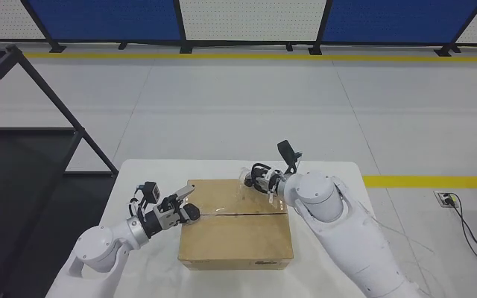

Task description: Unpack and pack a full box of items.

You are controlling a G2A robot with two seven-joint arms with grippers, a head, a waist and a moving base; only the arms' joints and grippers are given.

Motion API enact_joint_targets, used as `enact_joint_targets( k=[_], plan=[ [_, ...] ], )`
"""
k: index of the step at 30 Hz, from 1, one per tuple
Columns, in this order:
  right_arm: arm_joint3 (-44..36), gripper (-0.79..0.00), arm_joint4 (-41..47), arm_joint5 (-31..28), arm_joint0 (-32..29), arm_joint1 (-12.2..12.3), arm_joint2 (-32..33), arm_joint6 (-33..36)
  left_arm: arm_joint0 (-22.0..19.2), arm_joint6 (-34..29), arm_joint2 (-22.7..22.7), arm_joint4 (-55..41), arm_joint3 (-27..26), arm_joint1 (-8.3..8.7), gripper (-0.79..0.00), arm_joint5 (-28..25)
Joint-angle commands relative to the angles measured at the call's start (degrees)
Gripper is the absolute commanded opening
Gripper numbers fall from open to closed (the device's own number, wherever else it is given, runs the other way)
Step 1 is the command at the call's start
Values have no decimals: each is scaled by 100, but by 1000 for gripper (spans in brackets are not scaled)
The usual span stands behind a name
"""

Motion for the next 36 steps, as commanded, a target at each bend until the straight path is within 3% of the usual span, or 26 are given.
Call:
enact_joint_targets(
  k=[1, 16, 28, 36],
  plan=[
    [-227, -785, -72, -68, -204, 50, 117, 25, -16, 15, 22, -4, 10, -2, 0, 3],
    [-1188, -785, -201, -514, -1340, 230, 728, -244, -111, 88, 138, 19, 48, -4, 0, 78],
    [-1720, -785, -115, -1074, -2040, 287, 1005, -430, -134, 100, 189, 30, 55, 0, 0, 78],
    [-1825, -785, -115, -1068, -2287, 314, 1129, -456, -128, 108, 231, 36, 29, 2, 0, 86]
  ],
)
